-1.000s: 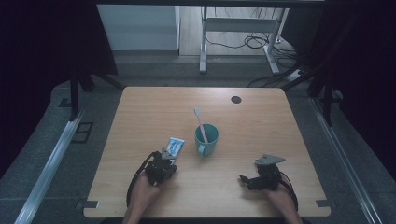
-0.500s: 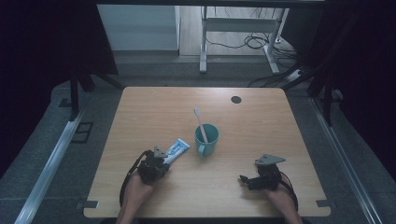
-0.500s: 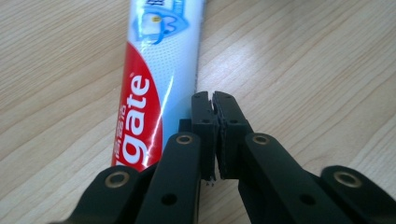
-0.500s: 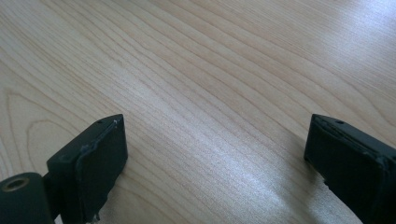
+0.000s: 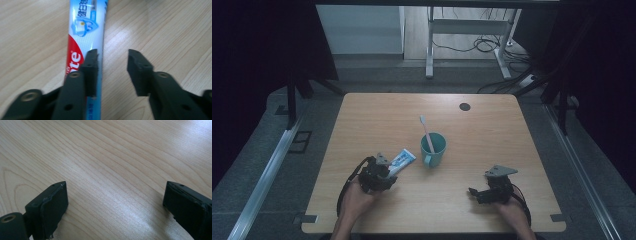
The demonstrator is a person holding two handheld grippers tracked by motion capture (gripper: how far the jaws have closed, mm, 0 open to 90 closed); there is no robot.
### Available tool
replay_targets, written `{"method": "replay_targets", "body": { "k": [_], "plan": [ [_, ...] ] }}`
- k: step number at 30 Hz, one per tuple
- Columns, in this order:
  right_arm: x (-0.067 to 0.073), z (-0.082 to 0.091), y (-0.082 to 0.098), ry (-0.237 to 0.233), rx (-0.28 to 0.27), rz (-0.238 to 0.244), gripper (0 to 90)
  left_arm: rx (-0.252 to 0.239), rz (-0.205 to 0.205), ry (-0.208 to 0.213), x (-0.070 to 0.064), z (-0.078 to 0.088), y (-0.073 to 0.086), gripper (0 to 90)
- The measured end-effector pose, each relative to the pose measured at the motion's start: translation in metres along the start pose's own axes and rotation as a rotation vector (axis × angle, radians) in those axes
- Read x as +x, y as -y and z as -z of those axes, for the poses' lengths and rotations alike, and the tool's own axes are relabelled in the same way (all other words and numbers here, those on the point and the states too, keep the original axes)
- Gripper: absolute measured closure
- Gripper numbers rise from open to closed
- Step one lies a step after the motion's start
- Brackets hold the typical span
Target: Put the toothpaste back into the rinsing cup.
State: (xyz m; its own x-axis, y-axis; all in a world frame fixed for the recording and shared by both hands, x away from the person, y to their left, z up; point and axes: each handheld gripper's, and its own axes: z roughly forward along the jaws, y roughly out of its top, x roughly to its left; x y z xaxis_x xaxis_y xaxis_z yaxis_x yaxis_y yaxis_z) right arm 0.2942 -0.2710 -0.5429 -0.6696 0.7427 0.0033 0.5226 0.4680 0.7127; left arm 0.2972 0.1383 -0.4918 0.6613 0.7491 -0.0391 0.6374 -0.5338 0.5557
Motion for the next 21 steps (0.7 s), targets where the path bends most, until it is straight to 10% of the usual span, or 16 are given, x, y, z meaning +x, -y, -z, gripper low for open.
{"method": "replay_targets", "body": {
  "k": [21],
  "plan": [
    [0.0,0.0,0.0,0.0,0.0,-0.001,5.6,0.233,-0.024,-0.001,0.022,-0.02,-0.024,29.4]
  ]
}}
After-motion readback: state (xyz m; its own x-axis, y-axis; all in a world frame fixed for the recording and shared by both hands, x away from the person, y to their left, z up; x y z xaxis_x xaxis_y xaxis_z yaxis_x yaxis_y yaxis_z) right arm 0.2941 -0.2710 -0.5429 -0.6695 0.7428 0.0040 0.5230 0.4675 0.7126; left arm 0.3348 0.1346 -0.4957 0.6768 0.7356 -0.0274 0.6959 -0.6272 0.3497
